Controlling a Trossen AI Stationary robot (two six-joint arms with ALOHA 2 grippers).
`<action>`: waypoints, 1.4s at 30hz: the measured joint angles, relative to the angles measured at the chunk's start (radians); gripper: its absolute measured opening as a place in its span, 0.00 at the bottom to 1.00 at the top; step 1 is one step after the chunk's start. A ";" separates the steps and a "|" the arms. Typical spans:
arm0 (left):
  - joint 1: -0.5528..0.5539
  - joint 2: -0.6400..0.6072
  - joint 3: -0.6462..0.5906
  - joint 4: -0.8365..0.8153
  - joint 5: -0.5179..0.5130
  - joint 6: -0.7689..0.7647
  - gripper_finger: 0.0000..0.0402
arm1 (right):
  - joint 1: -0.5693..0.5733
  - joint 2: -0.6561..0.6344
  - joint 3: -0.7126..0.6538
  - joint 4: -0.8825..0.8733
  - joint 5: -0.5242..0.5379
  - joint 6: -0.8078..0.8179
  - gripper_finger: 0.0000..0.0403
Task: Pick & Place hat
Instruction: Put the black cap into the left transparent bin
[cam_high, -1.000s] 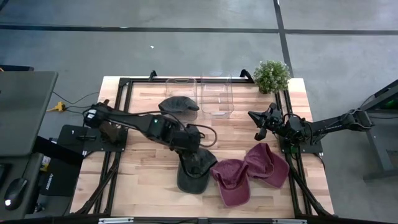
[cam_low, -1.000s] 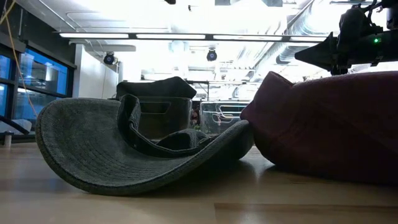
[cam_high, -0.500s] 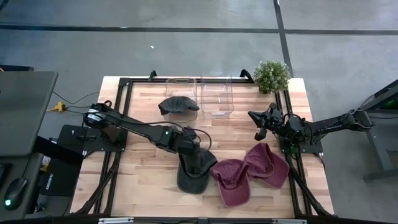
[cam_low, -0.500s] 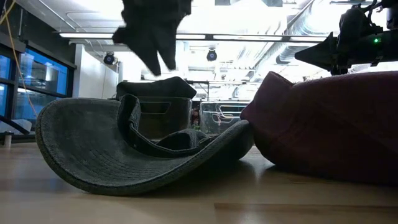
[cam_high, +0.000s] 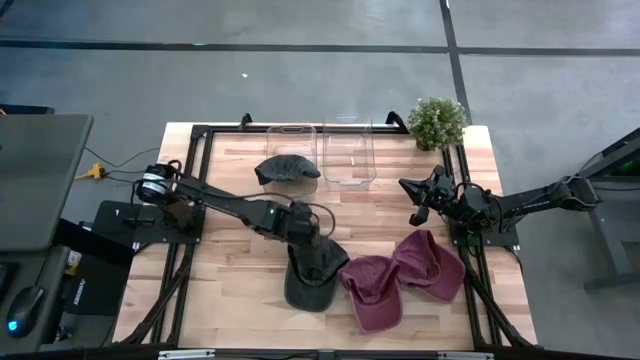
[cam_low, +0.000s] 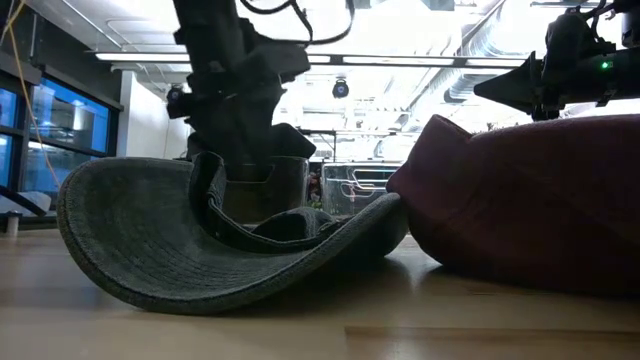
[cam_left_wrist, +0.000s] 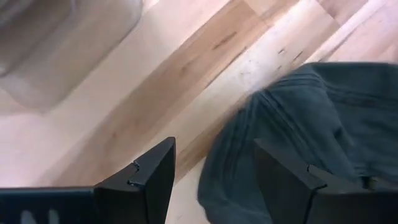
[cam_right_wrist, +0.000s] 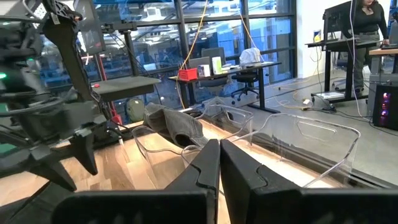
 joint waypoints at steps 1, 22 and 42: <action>0.011 0.000 0.003 0.000 0.037 -0.010 0.50 | 0.000 0.000 0.000 0.000 0.000 0.000 0.01; 0.157 0.000 0.005 -0.107 0.456 -0.171 0.50 | 0.000 0.000 0.000 0.000 0.000 0.000 0.01; 0.169 0.140 0.004 0.038 0.673 -0.396 0.50 | 0.000 0.000 0.000 0.000 0.000 0.000 0.01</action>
